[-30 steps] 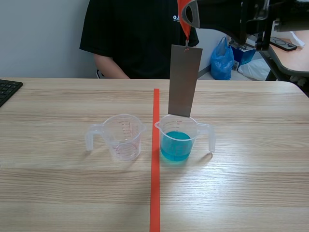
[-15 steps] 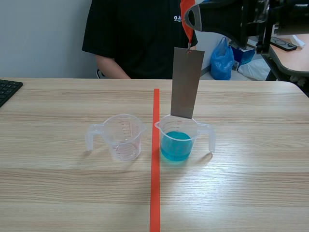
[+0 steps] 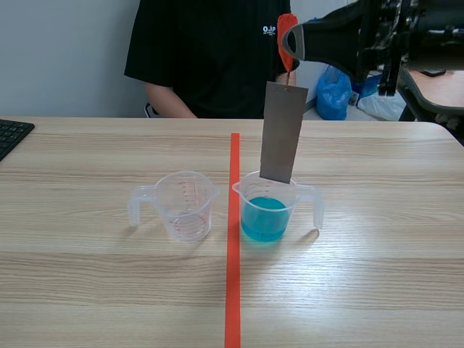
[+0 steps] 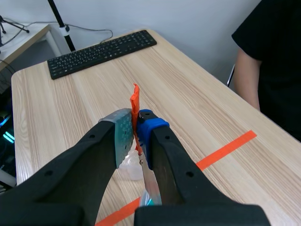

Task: Do the redox reaction experiment.
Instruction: 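Lower the plate into the blue solution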

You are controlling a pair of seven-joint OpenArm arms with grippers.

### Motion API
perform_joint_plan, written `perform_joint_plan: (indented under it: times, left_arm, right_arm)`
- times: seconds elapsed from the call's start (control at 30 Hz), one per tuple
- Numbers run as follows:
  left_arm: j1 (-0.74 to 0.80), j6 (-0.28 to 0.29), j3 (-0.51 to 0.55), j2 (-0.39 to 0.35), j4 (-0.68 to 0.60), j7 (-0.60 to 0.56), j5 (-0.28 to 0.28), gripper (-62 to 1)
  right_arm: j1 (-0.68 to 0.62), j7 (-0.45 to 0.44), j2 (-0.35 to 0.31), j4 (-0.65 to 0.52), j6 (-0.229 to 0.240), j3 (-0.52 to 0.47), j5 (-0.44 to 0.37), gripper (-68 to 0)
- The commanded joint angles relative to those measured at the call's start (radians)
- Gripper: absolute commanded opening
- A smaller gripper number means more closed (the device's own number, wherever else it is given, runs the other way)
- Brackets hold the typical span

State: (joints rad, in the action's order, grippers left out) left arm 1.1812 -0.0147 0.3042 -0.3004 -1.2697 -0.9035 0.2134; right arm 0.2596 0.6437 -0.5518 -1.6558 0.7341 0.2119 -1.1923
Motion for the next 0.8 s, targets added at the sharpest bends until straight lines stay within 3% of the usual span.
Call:
perform_joint_plan:
  times: [0.0, 0.27, 0.77]
  left_arm:
    - [-0.001, 0.001, 0.005, 0.006, -0.011, -0.016, -0.007, -56.9]
    - [-0.004, 0.001, 0.006, 0.017, -0.006, 0.014, -0.008, -56.9]
    - [-0.005, 0.002, 0.006, 0.017, -0.006, 0.037, -0.007, -56.9]
  right_arm:
    - [0.017, -0.023, 0.008, 0.002, 0.011, 0.005, -0.003, -65.8]
    - [0.017, -0.059, 0.046, 0.068, 0.011, 0.037, 0.074, -65.8]
    - [0.018, -0.227, 0.117, 0.242, 0.011, 0.114, 0.286, -65.8]
